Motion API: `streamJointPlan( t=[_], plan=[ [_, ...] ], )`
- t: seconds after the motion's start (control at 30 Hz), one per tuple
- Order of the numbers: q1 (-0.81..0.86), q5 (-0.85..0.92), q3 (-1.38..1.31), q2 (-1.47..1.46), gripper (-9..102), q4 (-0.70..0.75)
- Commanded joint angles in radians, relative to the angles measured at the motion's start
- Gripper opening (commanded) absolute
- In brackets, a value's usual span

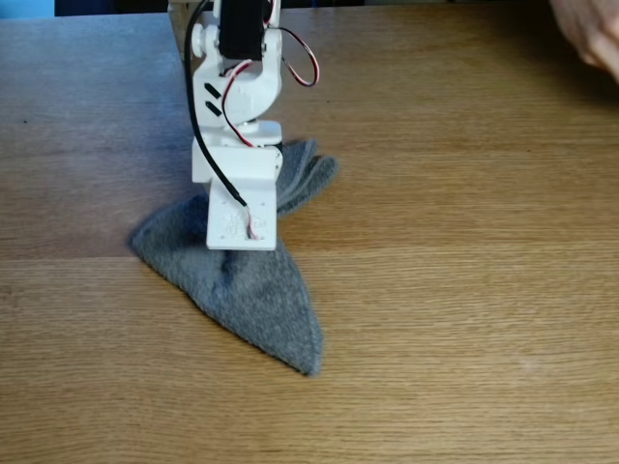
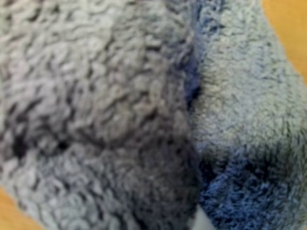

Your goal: Clean the area in front of the robot

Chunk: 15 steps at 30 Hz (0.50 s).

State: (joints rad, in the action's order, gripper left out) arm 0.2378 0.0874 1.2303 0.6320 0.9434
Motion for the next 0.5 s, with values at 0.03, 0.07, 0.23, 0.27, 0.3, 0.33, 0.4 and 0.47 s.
streamJointPlan(
  t=[0.03,0.07,0.23,0.27,0.3,0.33,0.4,0.47],
  plan=[
    [-0.008,-0.043,0.005,0.118,0,0.221],
    [-0.038,-0.043,0.015,0.141,0,0.241],
    [-0.215,-0.008,0.153,0.270,0,0.210],
    [-0.249,-0.002,0.190,0.295,0,0.173],
    [-0.282,0.006,0.227,0.314,0,0.133],
    [-0.313,0.014,0.261,0.328,0,0.091],
    [-0.365,0.026,0.314,0.342,0,-0.002],
    [-0.407,0.032,0.357,0.345,0,-0.087]
  ],
)
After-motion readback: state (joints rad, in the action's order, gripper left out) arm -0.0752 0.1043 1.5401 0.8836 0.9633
